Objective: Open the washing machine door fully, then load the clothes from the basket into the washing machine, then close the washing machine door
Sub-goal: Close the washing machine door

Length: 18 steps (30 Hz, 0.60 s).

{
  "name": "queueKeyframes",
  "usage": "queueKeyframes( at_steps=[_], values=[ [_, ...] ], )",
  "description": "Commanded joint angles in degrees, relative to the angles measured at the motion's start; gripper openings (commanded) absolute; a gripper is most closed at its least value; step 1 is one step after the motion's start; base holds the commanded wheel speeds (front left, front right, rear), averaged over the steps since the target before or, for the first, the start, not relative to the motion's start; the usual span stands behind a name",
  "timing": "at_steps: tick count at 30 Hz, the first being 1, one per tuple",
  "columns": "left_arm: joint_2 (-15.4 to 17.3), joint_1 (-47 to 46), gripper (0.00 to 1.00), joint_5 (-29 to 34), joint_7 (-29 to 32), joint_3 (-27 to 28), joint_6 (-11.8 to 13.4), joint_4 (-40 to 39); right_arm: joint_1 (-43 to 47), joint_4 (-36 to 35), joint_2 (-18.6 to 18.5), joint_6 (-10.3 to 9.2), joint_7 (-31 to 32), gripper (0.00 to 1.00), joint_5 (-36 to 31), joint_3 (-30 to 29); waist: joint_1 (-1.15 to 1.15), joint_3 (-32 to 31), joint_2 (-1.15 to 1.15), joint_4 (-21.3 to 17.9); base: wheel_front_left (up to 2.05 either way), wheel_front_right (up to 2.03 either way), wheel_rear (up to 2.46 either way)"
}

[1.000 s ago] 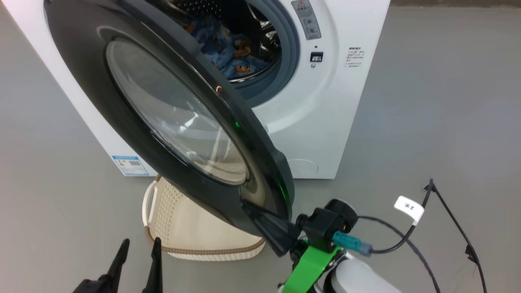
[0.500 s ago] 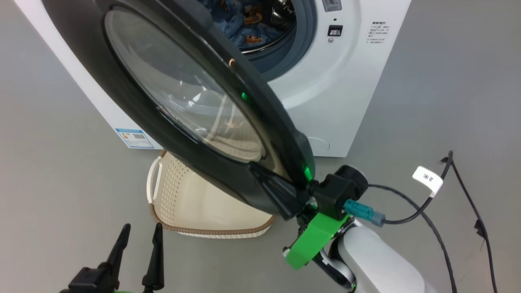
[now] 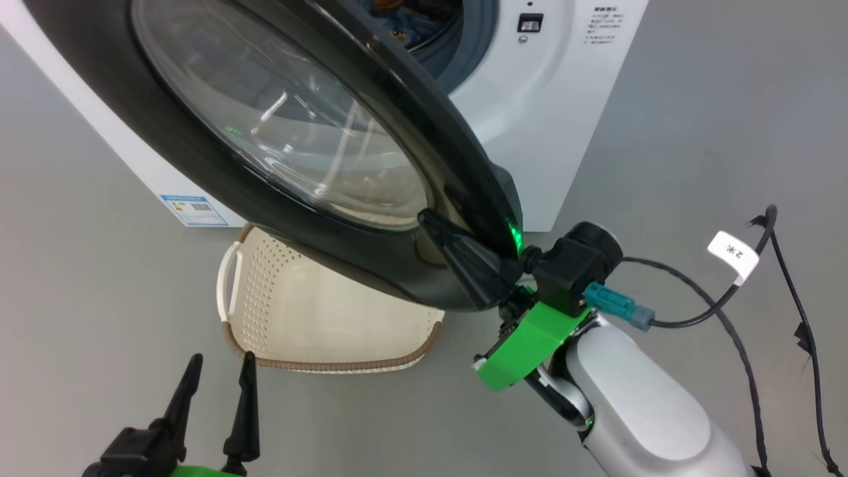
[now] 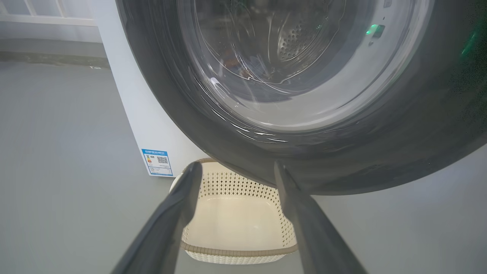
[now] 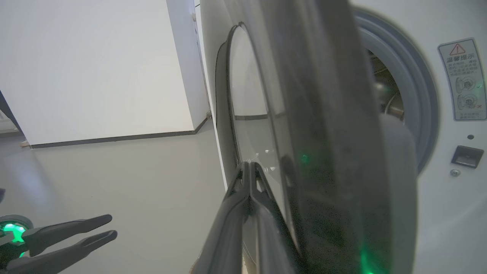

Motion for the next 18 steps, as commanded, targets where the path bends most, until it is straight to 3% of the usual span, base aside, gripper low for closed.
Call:
queueKeyframes(
  at_steps=[1, 18],
  values=[
    [0.31, -2.06, 1.00, 0.94, -0.37, 1.94, -0.09, -1.71, -1.37, -1.62, 0.75, 0.50, -0.27, 0.00, -0.81, 0.01, 0.00, 0.85, 0.00, -0.68, 0.00, 0.00, 0.00],
    [0.31, -4.33, 1.00, 1.53, -0.37, 1.50, -0.09, -3.01, -10.01, -2.03, -2.08, 0.50, -0.27, 0.00, -1.83, -3.14, 0.00, 8.27, 0.00, 0.22, 0.00, 0.00, 0.00]
  ],
)
